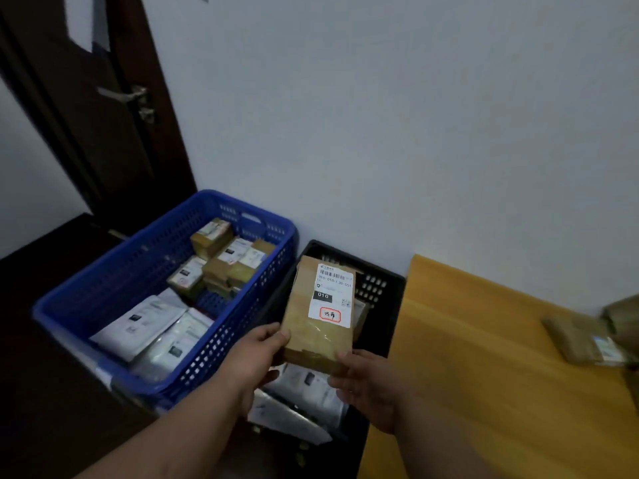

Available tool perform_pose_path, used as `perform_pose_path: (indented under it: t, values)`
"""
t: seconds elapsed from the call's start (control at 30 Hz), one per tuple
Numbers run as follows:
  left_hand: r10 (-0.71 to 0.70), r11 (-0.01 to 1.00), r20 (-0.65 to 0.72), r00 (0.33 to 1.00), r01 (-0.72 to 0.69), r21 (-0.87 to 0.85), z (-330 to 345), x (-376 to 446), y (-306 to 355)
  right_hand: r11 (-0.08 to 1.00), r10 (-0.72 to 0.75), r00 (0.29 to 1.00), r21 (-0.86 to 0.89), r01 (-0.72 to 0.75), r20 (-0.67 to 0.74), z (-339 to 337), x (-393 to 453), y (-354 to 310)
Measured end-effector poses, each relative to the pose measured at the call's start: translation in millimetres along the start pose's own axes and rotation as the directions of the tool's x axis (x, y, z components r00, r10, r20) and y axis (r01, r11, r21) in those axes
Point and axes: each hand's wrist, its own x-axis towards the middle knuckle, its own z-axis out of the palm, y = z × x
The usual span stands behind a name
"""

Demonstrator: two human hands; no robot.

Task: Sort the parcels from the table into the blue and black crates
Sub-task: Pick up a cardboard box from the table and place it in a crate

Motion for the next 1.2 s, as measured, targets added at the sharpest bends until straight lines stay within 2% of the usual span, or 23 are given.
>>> perform_pose_path:
  t: [0.13, 0.2, 0.4, 0.67, 0.83, 1.0, 1.2]
  values:
    - [-0.063, 0.998, -0.073, 0.995, 0.063, -0.003, -90, 18, -4, 0.994, 0.103, 0.994, 0.021, -0.104, 0.039, 93, 30, 18]
    - [-0.078, 0.997, -0.093, 0.993, 0.079, 0.007, -119, 23, -5, 0.99, 0.139, 0.989, -0.025, -0.138, 0.041, 121, 42, 20]
    - [-0.049, 0.996, -0.173, 0.984, 0.061, 0.063, -183, 47, 11, 0.972, 0.185, 0.982, -0.153, -0.179, 0.027, 186, 94, 7]
    - [-0.125, 0.988, -0.199, 0.972, 0.139, 0.06, -249, 122, 48, 0.957, 0.242, 0.965, -0.189, -0.221, 0.098, 260, 170, -12]
    - [-0.185, 0.981, -0.224, 0.957, 0.192, 0.006, -275, 191, 68, 0.955, 0.281, 0.956, -0.126, -0.27, 0.086, 294, 242, -30]
    - [-0.244, 0.966, -0.216, 0.946, 0.255, 0.027, -301, 261, 73, 0.937, 0.348, 0.937, -0.049, -0.345, 0.044, 321, 299, -32]
    - [-0.273, 0.956, -0.111, 0.955, 0.283, 0.082, -317, 335, 72, 0.931, 0.362, 0.931, 0.061, -0.36, -0.035, 333, 350, -35]
